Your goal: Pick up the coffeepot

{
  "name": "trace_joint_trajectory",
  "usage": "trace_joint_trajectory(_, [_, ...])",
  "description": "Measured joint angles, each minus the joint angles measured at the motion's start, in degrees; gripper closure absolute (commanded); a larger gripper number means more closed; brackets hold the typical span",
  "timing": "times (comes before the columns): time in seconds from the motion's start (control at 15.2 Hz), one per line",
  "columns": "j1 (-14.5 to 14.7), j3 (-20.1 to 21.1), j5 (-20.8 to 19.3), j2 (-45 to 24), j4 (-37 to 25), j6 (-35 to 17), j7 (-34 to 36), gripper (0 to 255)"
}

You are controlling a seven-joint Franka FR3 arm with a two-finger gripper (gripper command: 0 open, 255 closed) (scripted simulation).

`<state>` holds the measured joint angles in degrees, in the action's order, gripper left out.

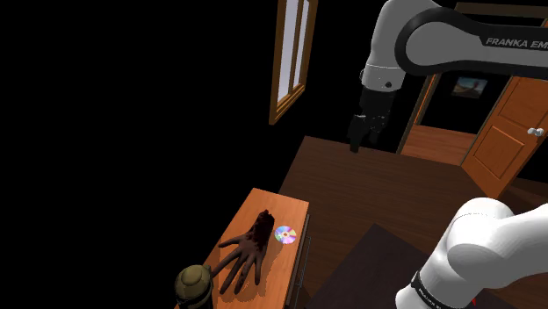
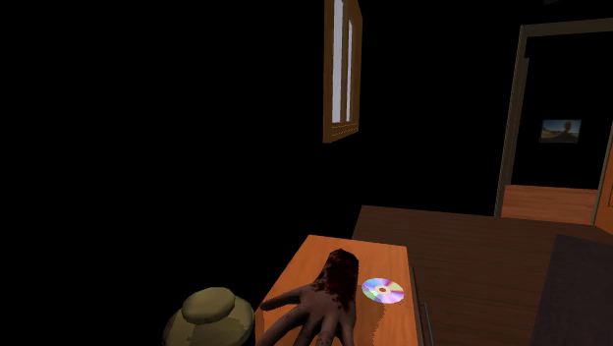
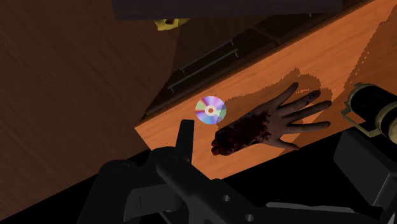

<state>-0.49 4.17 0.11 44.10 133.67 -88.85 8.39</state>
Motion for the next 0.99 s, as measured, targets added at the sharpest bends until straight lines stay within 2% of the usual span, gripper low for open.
trace_joint_trajectory(0.26, [0.8, 2.1, 1.4, -1.7, 1.1, -2.8, 2.1, 0])
trace_joint_trajectory(0.99, [3.8, 12.6, 6.2, -14.3, 3.9, -18.6, 12.3, 0])
